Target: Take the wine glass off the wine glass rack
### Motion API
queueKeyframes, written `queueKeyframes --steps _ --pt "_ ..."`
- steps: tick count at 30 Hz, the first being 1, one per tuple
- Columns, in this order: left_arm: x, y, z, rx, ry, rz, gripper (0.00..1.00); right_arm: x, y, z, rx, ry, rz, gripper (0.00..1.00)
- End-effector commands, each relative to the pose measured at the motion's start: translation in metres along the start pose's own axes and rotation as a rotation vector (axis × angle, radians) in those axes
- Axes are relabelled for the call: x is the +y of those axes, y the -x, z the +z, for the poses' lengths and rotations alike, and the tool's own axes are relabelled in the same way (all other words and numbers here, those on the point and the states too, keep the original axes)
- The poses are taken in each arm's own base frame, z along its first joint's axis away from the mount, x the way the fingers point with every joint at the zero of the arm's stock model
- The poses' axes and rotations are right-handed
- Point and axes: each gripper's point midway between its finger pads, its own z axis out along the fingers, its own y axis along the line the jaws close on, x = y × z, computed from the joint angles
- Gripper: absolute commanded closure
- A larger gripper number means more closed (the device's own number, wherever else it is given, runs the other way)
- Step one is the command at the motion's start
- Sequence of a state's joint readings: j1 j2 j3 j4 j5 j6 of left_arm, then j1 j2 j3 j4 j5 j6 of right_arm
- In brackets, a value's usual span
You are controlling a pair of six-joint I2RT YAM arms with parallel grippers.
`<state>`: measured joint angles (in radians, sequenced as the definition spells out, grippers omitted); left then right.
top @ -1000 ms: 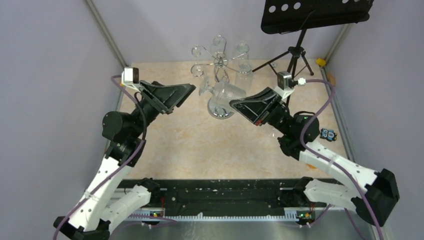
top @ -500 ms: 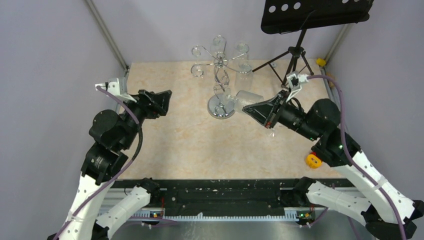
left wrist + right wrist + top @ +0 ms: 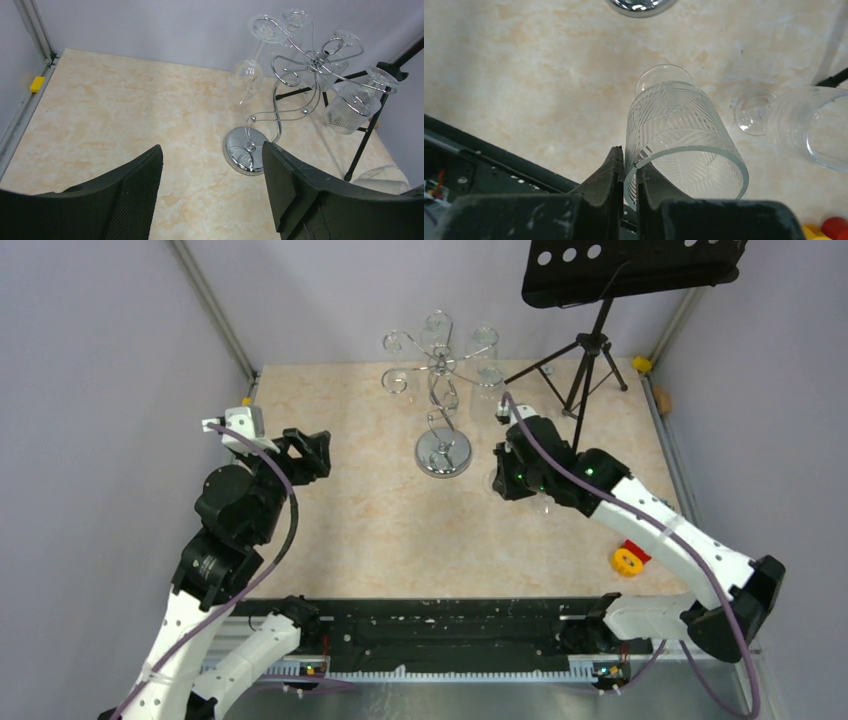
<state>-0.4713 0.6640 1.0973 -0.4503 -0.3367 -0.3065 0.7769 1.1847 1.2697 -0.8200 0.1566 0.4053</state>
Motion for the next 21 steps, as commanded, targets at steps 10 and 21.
queueKeyframes --steps 10,21 --pt "0.006 -0.002 0.002 -0.029 0.02 0.003 0.23 -0.029 -0.035 0.059 0.049 -0.17 -0.002 1.0" --pt "0.009 -0.007 0.0 -0.019 0.031 0.001 0.23 -0.043 -0.058 0.082 0.099 -0.206 -0.005 1.0"
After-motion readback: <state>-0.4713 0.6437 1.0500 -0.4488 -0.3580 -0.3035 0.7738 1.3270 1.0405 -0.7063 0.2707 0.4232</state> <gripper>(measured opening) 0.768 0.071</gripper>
